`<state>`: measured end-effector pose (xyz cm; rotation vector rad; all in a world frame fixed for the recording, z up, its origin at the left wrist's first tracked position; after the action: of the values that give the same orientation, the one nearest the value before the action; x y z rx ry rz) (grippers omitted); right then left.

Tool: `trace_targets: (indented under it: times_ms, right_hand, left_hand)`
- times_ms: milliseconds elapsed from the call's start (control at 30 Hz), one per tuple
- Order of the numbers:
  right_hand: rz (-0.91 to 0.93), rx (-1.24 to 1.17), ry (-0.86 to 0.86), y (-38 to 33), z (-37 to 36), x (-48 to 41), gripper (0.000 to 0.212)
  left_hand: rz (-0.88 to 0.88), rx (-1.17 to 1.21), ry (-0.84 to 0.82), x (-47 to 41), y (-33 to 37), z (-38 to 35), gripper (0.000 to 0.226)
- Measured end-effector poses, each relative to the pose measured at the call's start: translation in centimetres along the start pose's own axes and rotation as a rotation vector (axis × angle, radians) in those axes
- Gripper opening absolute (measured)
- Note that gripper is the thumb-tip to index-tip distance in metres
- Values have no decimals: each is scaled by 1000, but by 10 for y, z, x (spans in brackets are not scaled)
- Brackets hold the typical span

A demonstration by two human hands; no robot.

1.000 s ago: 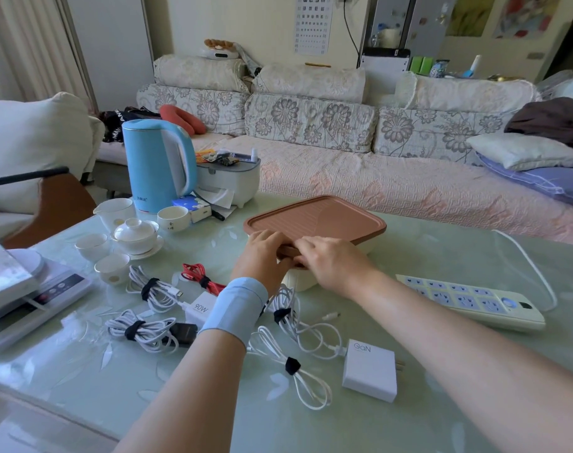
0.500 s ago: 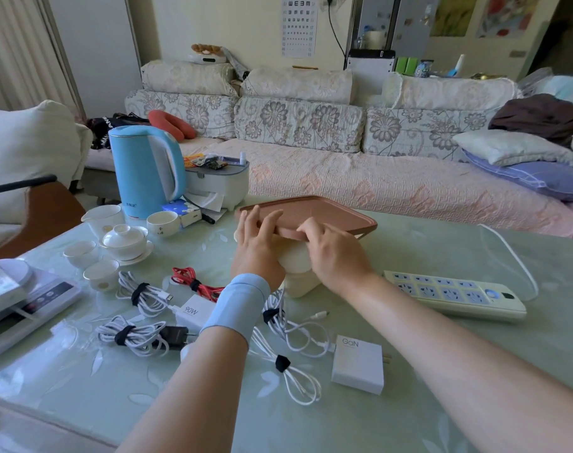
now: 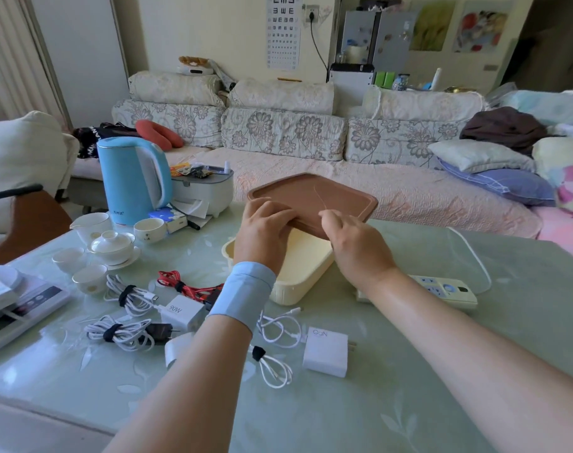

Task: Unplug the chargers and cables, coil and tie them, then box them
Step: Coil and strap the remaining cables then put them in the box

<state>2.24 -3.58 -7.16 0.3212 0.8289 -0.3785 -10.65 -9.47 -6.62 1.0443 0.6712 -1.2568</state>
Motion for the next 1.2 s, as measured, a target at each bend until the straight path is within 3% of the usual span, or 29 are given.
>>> trace_targets:
  times_ms: [100,167,200,267,333,400,567,700,800,867,967,1100,1200]
  right_hand:
    - [-3,72,-38,5,18,23,49]
    - [-78,87,-132,22,18,45,76]
    - [-112,90,-160,33,20,54,78]
    - [-169,84,-178,52,28,69,68]
    - [-214,101,-200,65,34,82,58]
    - [-283,166,-253,76,38,96,43]
    - [-516,184,-509,117,37,131,38]
    - [-467,102,-750,118,19,155,52]
    - [-452,60,-952,114,2,168,66]
    - [-471,49,-1024,109,-5,168,73]
    - [-453,12,-1023,86,-10,150,77]
    - [-422,-227,-930,25,-21,119,65]
    - [-429,-359,-1058,-23,-42,121,76]
  left_hand:
    - [14,83,-39,0,28,-7,17]
    - [-18,104,-205,9,49,-23,29]
    - [-21,99,-327,17,57,-35,39]
    - [-14,27,-523,34,68,-55,60]
    - [12,-57,-595,46,71,-66,70]
    - [62,-113,-630,55,66,-72,66]
    - [147,-270,-954,77,36,-94,38]
    - [287,-445,-917,74,-4,-93,43]
    - [215,-578,-910,74,-11,-95,44]
    - [172,-537,-899,72,-8,-99,47]
    - [132,-428,-878,64,3,-96,47]
    - [83,-339,-864,57,11,-81,48]
    - [192,-225,-925,66,-5,-62,39]
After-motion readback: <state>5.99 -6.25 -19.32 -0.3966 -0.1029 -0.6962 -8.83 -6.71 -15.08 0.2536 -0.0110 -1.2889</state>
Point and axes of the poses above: each hand's wrist, its own x-axis away from the middle knuckle, its own z-axis out of the back of the hand, y = z × x, the point moved 9 cm from there along -x, towards the middle knuckle, and after that the axes turned 6 degrees about -x, right-handed, at the moved point
